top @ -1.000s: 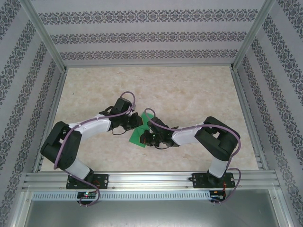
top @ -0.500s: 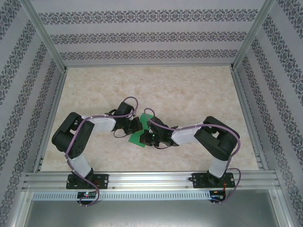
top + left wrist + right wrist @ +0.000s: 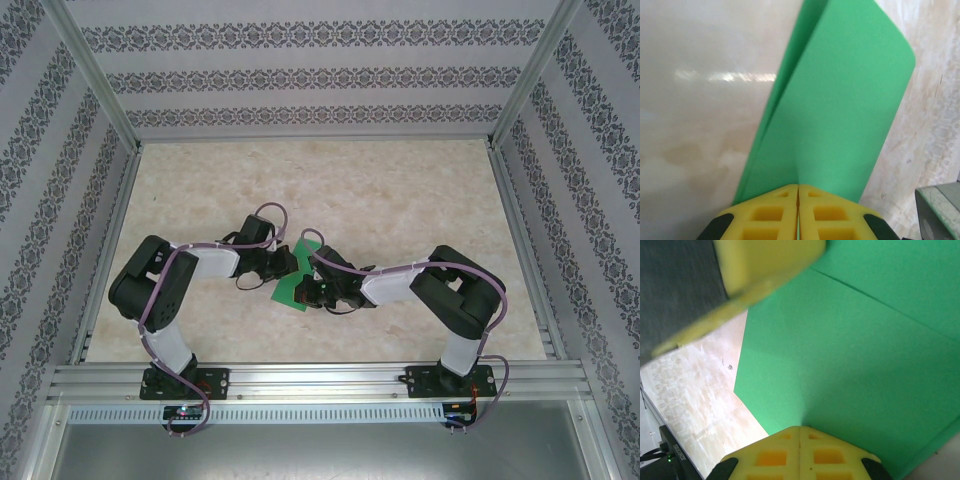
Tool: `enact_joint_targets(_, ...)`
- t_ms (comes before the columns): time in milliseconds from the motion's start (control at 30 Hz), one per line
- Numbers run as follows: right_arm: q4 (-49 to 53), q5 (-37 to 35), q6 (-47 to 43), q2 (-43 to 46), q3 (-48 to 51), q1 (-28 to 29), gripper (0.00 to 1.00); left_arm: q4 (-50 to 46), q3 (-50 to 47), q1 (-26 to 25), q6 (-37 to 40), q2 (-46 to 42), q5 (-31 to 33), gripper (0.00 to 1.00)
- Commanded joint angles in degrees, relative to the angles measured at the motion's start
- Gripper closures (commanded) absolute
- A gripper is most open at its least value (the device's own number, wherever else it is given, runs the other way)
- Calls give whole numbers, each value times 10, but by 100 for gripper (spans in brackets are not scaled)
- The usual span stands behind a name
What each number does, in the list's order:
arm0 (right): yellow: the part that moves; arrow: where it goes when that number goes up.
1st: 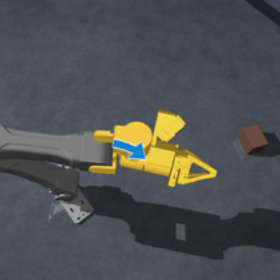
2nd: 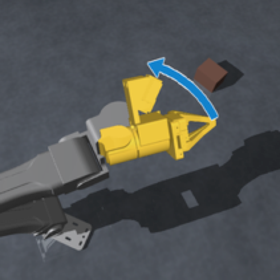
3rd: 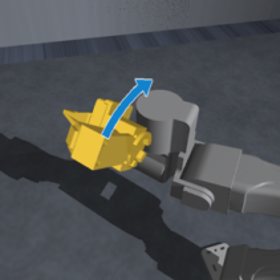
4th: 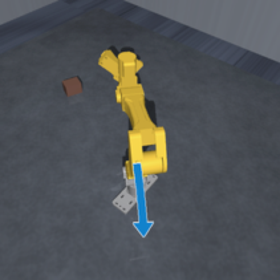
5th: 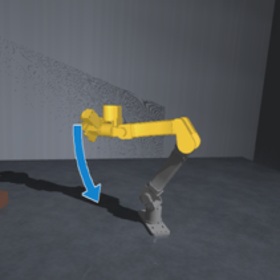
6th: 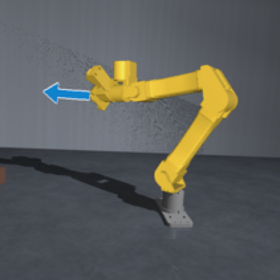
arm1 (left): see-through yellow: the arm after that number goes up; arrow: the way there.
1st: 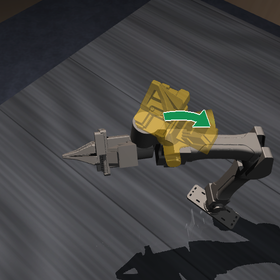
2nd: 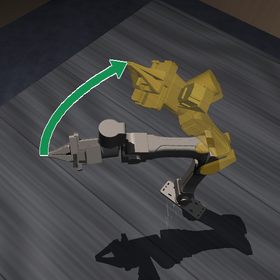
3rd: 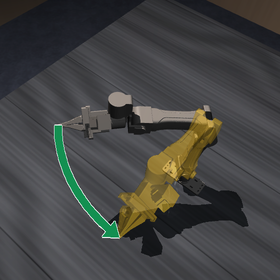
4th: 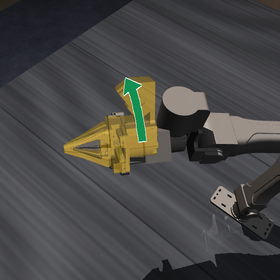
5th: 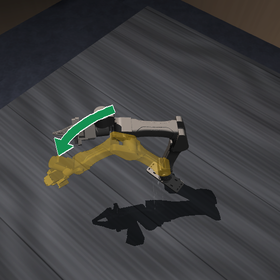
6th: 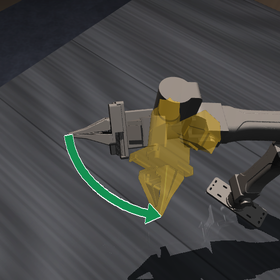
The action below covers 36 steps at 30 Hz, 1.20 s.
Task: Fold a paper plane with a square sheet of paper (pick it up from the middle)
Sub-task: Fold the triangle a second time at the center of the table.
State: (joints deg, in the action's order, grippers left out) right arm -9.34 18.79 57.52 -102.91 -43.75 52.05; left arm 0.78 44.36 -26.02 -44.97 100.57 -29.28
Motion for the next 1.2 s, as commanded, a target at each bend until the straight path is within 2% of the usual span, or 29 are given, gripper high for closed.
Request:
enact_joint_targets(0,107,1,-33,-33,20,0,100,34,-10,25,34,3,51,90)
enact_joint_targets(300,161,40,-132,-33,1,-25,100,20,-2,38,55,-16,47,90)
enact_joint_targets(600,238,73,-234,-35,-38,-55,100,-23,3,47,62,-118,33,86)
enact_joint_targets(800,240,76,-238,-39,-55,-66,100,-14,-31,34,20,-151,-3,90)
enact_joint_targets(1167,206,70,-207,-34,-56,-65,100,32,-45,-19,-24,-87,-35,95)
